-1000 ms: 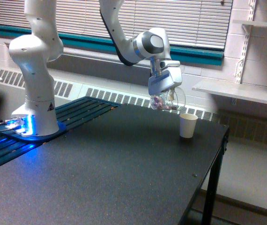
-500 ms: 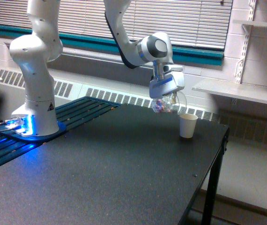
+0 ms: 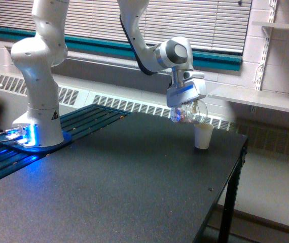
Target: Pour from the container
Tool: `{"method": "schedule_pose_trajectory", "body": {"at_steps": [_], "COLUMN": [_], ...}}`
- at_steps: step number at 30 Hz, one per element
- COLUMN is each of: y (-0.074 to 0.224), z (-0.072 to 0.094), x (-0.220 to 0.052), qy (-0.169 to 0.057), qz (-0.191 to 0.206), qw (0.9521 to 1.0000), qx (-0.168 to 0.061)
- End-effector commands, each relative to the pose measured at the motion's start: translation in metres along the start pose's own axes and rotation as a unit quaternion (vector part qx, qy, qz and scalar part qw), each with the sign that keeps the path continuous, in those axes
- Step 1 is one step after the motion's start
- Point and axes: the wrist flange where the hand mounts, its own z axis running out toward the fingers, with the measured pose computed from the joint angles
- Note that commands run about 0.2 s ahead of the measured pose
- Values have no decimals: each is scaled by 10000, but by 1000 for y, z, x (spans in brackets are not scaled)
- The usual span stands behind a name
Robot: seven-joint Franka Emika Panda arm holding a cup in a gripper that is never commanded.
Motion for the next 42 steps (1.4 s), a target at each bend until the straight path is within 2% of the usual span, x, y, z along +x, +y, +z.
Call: {"method": "schedule_pose_trajectory", "body": {"at_steps": [1, 6, 16, 29, 42], "y": [-7, -3, -2, -6, -6], "z": [0, 1, -3, -2, -14], "x": [-4, -3, 10, 12, 18], "qy": [-112, -119, -69, -148, -12], "qz": [-423, -507, -466, -586, -512], "qw": [9990, 9984, 9985, 9974, 9982], "qx": [-124, -240, -282, -383, -315]}}
